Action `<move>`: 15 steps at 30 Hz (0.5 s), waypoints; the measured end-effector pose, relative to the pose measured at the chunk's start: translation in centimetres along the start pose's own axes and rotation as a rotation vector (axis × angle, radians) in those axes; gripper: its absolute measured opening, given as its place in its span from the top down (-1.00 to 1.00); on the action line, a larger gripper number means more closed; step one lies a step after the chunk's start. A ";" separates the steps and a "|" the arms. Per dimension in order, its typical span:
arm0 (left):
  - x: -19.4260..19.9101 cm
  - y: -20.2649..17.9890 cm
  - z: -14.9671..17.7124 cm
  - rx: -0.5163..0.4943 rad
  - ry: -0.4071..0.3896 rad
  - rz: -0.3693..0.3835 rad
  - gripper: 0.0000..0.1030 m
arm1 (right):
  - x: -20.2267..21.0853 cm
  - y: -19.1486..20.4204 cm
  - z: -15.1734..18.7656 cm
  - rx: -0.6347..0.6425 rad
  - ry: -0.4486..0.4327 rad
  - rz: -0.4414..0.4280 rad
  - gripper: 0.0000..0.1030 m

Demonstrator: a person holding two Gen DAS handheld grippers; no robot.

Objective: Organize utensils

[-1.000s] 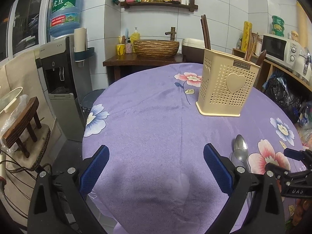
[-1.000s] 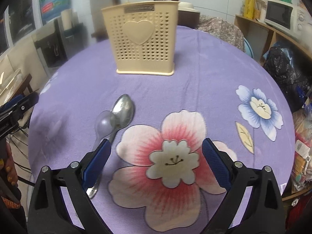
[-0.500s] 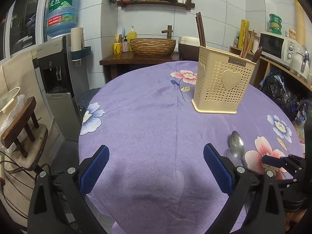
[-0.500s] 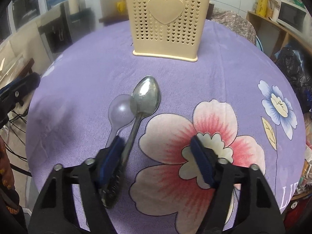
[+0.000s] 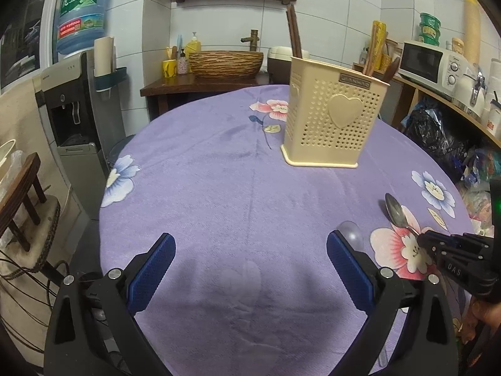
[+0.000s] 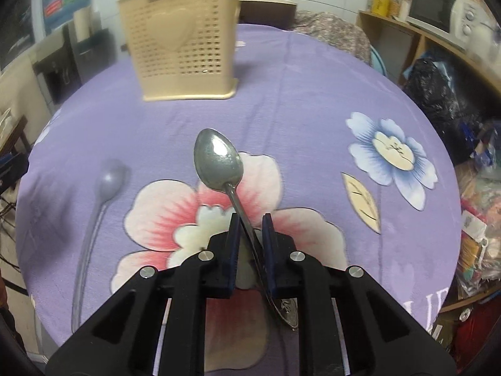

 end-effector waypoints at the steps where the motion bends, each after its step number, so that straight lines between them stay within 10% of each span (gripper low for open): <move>1: -0.1 -0.5 0.1 -0.005 0.008 0.011 -0.87 | 0.0 -0.4 0.0 -0.016 -0.001 -0.002 0.64; 3: -0.3 -1.4 0.4 -0.014 0.023 0.028 -0.87 | 0.1 -0.6 0.1 -0.030 -0.003 -0.029 0.41; 5: -0.7 -2.6 0.7 -0.034 0.046 0.050 -0.87 | 0.0 -0.4 0.1 -0.026 -0.004 -0.044 -0.34; 15: -3.8 -7.9 2.2 -0.136 0.165 0.083 -0.56 | 1.2 -2.2 -0.5 -0.026 -0.059 -0.028 -0.37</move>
Point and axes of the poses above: each gripper's, at about its wrist camera, not at the fingertips, and x roughly against the way its jaws point, y to its left, z to its underside, the point moved 4 cm from there along -x, roughly the way its jaws point, and after that the axes turned 1 degree about y, right-handed, at the moved point
